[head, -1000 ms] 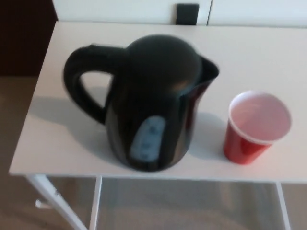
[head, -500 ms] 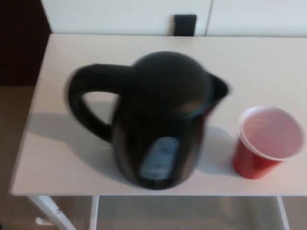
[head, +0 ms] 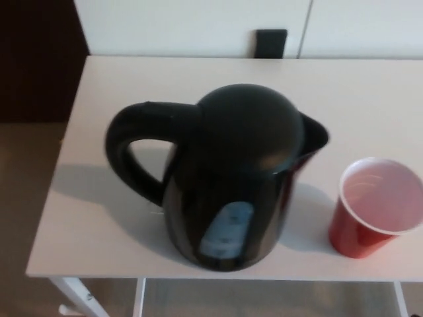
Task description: The robot walk towards a table in front and uses its left hand to pick up the pot from the base and pour water to the cup on the right hand side
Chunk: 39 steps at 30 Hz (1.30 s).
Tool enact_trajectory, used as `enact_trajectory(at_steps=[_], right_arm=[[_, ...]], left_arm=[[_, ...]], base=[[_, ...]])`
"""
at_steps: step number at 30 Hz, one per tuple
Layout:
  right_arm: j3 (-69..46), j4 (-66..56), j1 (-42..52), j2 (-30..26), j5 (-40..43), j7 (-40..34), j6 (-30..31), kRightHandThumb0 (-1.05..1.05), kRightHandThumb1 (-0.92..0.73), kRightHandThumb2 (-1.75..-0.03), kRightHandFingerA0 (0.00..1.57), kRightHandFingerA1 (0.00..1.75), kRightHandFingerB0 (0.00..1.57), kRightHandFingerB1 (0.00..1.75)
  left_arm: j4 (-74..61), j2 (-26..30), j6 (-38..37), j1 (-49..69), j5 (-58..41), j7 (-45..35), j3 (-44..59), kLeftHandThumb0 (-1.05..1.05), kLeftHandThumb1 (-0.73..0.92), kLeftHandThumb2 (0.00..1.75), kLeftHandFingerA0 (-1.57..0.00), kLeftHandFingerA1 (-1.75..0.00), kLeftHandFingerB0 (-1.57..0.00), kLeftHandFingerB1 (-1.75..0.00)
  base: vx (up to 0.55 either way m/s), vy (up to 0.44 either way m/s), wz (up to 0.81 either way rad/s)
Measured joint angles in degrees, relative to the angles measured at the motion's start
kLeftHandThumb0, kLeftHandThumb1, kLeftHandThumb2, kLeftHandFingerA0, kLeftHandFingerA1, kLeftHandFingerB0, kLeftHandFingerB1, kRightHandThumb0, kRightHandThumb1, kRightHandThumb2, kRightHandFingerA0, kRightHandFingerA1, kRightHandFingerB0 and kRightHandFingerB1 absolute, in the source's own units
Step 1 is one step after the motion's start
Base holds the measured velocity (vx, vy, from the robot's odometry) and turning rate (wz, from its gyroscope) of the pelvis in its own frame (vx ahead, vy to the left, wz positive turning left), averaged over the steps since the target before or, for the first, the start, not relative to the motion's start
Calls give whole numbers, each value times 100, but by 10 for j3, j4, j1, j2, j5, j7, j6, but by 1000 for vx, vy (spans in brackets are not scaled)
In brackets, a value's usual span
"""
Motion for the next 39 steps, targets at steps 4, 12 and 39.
enact_trajectory(at_steps=[4, 12, 39], right_arm=[[6, 6, -2, 0, -3, -1, 0, -22, -50, -101, 33, 65, 22, 57], [11, 14, -24, 0, -9, -4, -1, -21, -66, -76, 37, 69, 31, 53], [14, 13, -26, -2, -11, -8, 0, -16, -53, -103, 31, 65, 25, 59]], left_arm=[[3, 1, 2, 8, 1, 1, 0, -18, 78, 63, -58, -47, -37, -38], [12, 4, 2, -5, 0, 16, 10, -18, 49, 93, -34, -60, -12, -48], [-512, 7, 6, 64, -38, 57, 88, -26, 35, 87, -1, -49, 0, -48]], base=[[-7, -96, 1], [-17, -64, 2], [0, 0, 0]])
